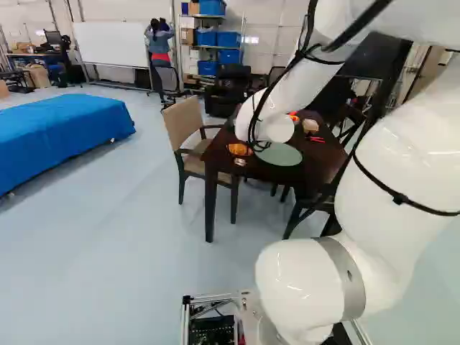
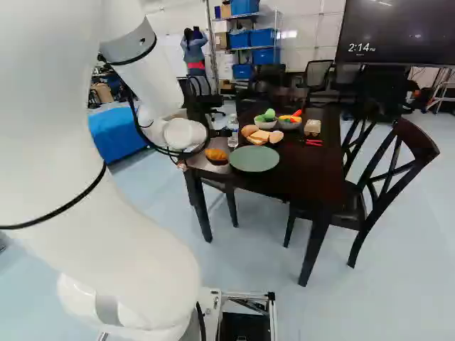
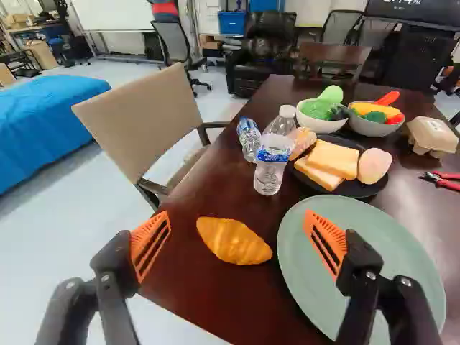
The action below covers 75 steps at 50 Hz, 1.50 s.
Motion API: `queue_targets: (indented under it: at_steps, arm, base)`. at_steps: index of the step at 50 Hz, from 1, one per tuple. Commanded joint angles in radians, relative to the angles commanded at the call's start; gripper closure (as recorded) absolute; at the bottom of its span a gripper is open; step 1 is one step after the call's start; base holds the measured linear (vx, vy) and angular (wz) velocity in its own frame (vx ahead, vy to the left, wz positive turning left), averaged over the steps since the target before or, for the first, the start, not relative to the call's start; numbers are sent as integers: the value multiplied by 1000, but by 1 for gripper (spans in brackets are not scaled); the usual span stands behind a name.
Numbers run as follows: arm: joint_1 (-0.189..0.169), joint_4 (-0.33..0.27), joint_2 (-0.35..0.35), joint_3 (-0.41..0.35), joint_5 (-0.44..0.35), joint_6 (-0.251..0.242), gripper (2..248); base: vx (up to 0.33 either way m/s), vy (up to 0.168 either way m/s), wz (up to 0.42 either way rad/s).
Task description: Move the croissant to the empty plate
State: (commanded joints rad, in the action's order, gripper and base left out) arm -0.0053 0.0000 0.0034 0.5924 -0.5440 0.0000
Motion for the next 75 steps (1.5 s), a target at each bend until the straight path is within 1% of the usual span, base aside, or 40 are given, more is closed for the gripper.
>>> queue_targets:
  at_steps: [22, 48, 75]
  arm:
    - [0, 0, -62, 116, 158, 0, 3]
    - [1, 0, -128, 251, 376, 0, 3]
    - [7, 0, -177, 373, 615, 0, 3]
  base:
    - [0, 0, 0]
    - [0, 0, 0]
    - [0, 0, 0]
